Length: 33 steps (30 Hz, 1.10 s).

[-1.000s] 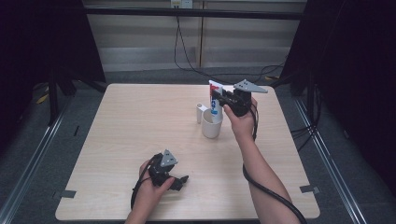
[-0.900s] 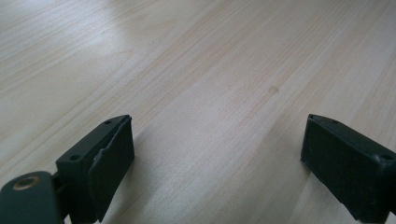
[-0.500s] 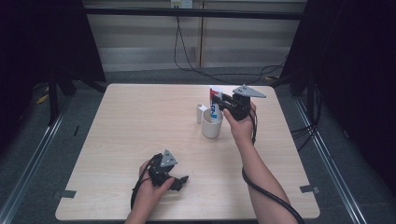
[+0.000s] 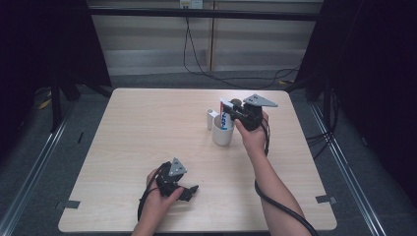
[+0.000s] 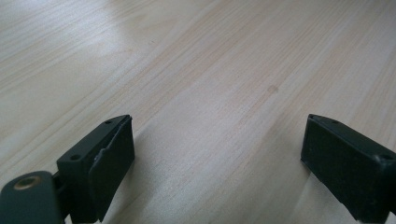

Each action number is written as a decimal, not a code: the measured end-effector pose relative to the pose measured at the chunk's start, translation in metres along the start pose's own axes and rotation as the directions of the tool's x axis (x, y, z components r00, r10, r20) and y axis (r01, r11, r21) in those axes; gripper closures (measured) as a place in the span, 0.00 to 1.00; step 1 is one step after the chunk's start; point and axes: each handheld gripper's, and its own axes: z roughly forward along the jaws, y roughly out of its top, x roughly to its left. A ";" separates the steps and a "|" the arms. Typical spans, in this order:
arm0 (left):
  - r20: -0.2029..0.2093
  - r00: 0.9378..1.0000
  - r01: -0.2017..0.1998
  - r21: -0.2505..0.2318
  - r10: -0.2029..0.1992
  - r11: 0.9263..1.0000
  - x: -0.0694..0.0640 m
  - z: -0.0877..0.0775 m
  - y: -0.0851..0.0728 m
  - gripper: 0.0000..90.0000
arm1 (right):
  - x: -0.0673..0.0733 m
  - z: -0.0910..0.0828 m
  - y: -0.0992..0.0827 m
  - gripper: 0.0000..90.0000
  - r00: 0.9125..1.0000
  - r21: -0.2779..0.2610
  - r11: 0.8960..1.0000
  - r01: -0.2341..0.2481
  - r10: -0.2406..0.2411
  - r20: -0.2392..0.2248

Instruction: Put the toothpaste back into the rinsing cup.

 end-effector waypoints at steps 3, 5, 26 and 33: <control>0.003 1.000 0.007 -0.001 -0.007 1.000 -0.001 0.000 0.000 0.11 | 0.001 0.000 -0.004 0.88 1.000 0.007 1.000 0.006 -0.006 0.001; 0.002 1.000 0.010 -0.005 -0.010 1.000 -0.001 0.000 -0.001 0.11 | 0.001 -0.002 -0.005 0.89 1.000 -0.002 1.000 0.005 -0.005 0.000; 0.003 1.000 0.010 -0.003 -0.010 1.000 -0.001 0.000 -0.001 0.11 | 0.001 -0.010 -0.008 0.85 1.000 0.011 1.000 0.002 -0.002 -0.008; 0.002 1.000 0.009 -0.003 -0.009 1.000 -0.001 0.000 -0.001 0.11 | 0.000 -0.011 -0.008 0.81 1.000 0.020 1.000 0.008 -0.008 -0.002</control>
